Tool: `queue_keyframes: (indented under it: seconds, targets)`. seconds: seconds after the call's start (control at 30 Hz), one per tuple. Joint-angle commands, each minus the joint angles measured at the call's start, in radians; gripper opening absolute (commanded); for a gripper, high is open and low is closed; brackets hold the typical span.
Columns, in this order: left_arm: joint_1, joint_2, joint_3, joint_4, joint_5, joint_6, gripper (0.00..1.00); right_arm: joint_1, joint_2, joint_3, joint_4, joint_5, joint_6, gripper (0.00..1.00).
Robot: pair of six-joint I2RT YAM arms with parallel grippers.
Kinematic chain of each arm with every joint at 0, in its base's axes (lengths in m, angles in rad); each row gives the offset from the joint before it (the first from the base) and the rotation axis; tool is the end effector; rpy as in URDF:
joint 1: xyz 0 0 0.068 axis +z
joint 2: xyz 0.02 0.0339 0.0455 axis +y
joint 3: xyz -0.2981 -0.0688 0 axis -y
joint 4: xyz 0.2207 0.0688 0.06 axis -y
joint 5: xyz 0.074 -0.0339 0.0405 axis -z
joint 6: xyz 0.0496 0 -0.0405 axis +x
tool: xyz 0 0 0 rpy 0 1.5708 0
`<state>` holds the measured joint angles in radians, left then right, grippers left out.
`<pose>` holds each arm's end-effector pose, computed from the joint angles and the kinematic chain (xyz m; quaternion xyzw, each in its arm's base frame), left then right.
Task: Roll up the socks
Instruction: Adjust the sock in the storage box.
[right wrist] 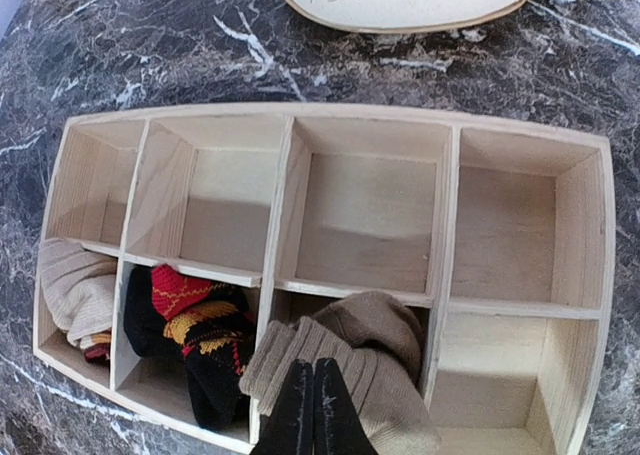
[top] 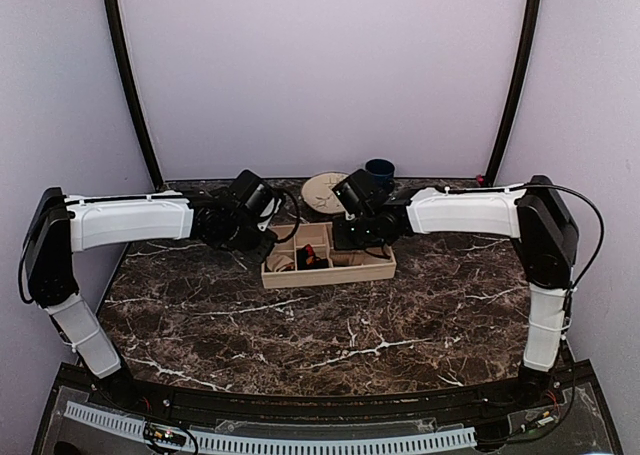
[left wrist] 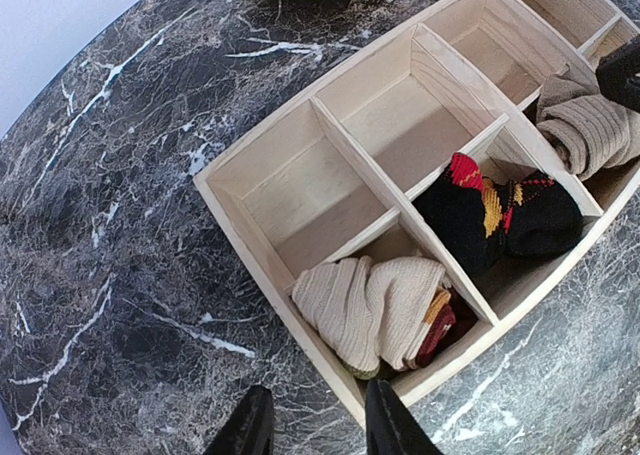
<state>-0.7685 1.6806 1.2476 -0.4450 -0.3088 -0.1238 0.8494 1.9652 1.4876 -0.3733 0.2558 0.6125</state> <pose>0.2662 -0.2363 0.2784 0.2449 0.8981 -0.0143 0.3651 0.2991 0.3210 0.2488 -0.0651 0.9271 0.1443 0.3398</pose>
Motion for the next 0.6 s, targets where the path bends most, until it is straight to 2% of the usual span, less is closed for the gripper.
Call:
queue_keyframes:
  seconds: [0.0,0.57]
  targets:
    - [-0.002,-0.049,-0.028,0.013,-0.014,-0.011,0.35,0.013,0.017,-0.002,-0.037,-0.047,0.035,0.00]
    - [0.013,-0.011,-0.042,0.025,-0.021,-0.008,0.36,-0.009,0.155,0.062,-0.097,-0.138,0.057,0.00]
